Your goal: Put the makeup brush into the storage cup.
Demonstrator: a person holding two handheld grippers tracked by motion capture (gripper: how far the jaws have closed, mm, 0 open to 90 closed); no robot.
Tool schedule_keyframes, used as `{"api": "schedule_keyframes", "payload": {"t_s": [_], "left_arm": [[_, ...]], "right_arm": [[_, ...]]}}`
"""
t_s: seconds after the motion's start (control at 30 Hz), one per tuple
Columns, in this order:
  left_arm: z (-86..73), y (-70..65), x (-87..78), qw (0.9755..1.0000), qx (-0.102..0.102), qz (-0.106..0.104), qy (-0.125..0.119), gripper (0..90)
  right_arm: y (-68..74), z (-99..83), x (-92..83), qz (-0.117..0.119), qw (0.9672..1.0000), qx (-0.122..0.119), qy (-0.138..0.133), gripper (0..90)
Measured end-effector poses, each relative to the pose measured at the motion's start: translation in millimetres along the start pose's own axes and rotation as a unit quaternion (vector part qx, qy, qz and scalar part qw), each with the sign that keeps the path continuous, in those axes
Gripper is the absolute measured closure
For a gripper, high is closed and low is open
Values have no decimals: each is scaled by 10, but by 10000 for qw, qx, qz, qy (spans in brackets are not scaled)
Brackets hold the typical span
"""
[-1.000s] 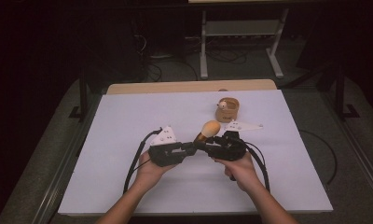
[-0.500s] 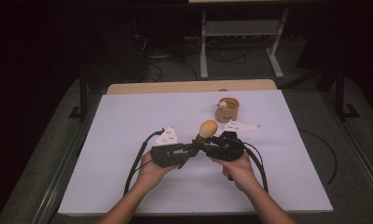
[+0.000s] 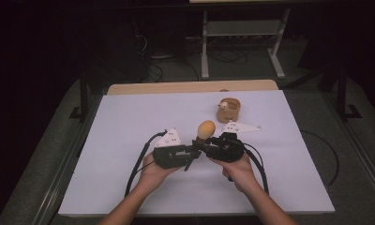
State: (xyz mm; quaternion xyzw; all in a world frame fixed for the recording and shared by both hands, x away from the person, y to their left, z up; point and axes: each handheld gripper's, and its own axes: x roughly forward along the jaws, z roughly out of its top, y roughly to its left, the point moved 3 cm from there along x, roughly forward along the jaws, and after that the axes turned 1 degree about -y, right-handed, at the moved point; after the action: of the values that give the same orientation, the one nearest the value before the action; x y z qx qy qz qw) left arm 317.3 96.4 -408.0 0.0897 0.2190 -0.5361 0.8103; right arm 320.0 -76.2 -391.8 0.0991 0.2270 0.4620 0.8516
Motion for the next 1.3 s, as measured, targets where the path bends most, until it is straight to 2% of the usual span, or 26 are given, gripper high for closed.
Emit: {"api": "schedule_keyframes", "payload": {"t_s": [0.1,0.27,0.47,0.77,1.03,1.3], "left_arm": [[0,-11,12,10000,2,-29,-18,718],[-4,-22,22,9999,125,-60,48,670],[-4,29,-21,10000,34,-25,23,572],[-13,63,-75,10000,-19,-80,55,478],[-12,63,-157,9999,-17,-108,20,421],[-118,73,-374,9999,-58,-36,-114,343]], "right_arm": [[3,2,0,-16,10000,-19,-17,626],[-1,4,-9,-77,9999,-128,-13,630],[-8,9,-36,-162,9996,-248,12,631],[-24,11,-60,-274,9989,-374,51,632],[-45,26,-103,-360,9983,-452,53,631],[-62,52,-155,-443,9976,-537,43,632]]}}
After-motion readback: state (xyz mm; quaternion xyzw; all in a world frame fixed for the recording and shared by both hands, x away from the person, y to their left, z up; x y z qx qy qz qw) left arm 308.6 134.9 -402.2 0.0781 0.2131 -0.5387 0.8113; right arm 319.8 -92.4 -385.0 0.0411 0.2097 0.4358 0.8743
